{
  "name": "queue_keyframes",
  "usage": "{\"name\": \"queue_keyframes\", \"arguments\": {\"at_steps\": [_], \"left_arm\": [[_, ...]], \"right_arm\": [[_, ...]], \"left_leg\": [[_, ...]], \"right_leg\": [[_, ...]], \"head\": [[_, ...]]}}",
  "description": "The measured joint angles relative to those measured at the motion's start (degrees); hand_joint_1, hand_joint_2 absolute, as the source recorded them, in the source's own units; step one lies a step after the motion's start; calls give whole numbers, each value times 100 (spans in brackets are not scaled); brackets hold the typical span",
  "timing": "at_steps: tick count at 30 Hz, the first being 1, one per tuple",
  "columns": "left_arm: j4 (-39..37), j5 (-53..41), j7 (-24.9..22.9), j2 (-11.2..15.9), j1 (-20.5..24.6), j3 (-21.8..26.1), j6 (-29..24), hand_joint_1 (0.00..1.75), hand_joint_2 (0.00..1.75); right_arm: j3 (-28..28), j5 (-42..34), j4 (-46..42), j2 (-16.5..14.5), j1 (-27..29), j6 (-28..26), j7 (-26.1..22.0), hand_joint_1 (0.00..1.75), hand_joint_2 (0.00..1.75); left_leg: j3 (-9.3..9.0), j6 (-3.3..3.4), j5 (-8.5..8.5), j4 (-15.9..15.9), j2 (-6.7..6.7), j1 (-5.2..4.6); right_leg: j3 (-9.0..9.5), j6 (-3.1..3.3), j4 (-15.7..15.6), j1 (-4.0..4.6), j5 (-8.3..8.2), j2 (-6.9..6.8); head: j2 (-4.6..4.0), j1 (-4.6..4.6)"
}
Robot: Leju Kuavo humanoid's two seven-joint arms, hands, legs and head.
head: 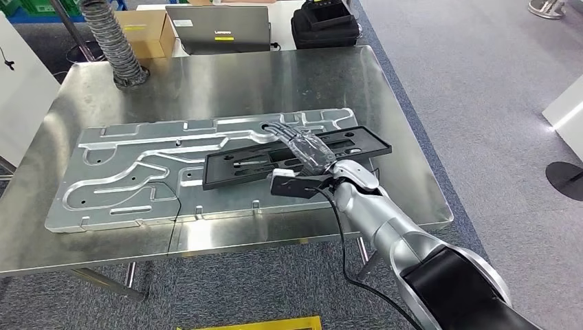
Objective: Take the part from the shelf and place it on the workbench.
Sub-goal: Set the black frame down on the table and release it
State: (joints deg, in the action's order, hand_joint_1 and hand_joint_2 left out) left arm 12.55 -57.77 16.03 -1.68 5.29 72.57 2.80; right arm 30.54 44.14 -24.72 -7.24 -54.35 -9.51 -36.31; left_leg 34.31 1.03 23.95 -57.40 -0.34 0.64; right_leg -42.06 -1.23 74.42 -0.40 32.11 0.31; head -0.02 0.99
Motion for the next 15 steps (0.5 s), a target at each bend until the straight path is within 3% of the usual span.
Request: {"name": "queue_keyframes", "arguments": {"at_steps": [2, 4, 6, 8, 10, 13, 14, 15], "left_arm": [[0, -8, -7, -1, -1, 0, 37, 0, 0], [0, -12, -7, -2, 2, 0, 61, 0, 0], [0, 2, -1, -2, 2, 1, 66, 0, 0], [-1, 40, 17, -4, -12, 3, 74, 0, 0], [-2, 97, 50, -11, -36, 12, 91, 0, 0], [-2, 221, 97, -18, -51, 53, 129, 0, 0], [-2, 261, 111, -22, -58, 73, 141, 0, 0], [-2, 300, 127, -27, -66, 95, 149, 0, 0]], "right_arm": [[-353, -1209, -412, 37, 146, 405, -234, 0, 0], [-644, -2424, -1063, 124, 316, 664, -330, 0, 0], [-869, -3241, -1789, 261, 533, 579, -358, 0, 0], [-1113, -3636, -2667, 454, 835, 112, -373, 0, 0], [-1382, -3567, -3574, 640, 1138, -541, -387, 0, 0], [-1769, -2532, -4774, 897, 1647, -1801, -392, 0, 0], [-1899, -2105, -5143, 975, 1839, -2188, -388, 0, 0], [-2032, -1709, -5479, 1040, 2030, -2479, -385, 0, 0]], "left_leg": [[-1, -13, 16, -31, -3, -2], [17, -52, 44, -78, -5, -25], [29, -98, 52, -93, -9, -40], [27, -147, 65, -91, -15, -34], [127, -200, 262, -348, -9, -25], [578, -262, 788, -1405, 3, 8], [681, -272, 848, -1636, 4, 14], [688, -275, 802, -1662, 5, 17]], "right_leg": [[341, 30, -702, 2, -386, -6], [666, 80, -1387, 21, -627, -16], [736, 126, -1563, 45, -639, -21], [752, 187, -1606, 31, -662, -33], [784, 251, -1664, -1, -693, -49], [801, 280, -1677, -9, -691, -50], [806, 279, -1676, -8, -684, -48], [813, 272, -1676, -7, -677, -44]], "head": [[0, 0], [0, 0], [0, 0], [0, 0], [0, 1], [0, 1], [0, 1], [0, 2]]}}
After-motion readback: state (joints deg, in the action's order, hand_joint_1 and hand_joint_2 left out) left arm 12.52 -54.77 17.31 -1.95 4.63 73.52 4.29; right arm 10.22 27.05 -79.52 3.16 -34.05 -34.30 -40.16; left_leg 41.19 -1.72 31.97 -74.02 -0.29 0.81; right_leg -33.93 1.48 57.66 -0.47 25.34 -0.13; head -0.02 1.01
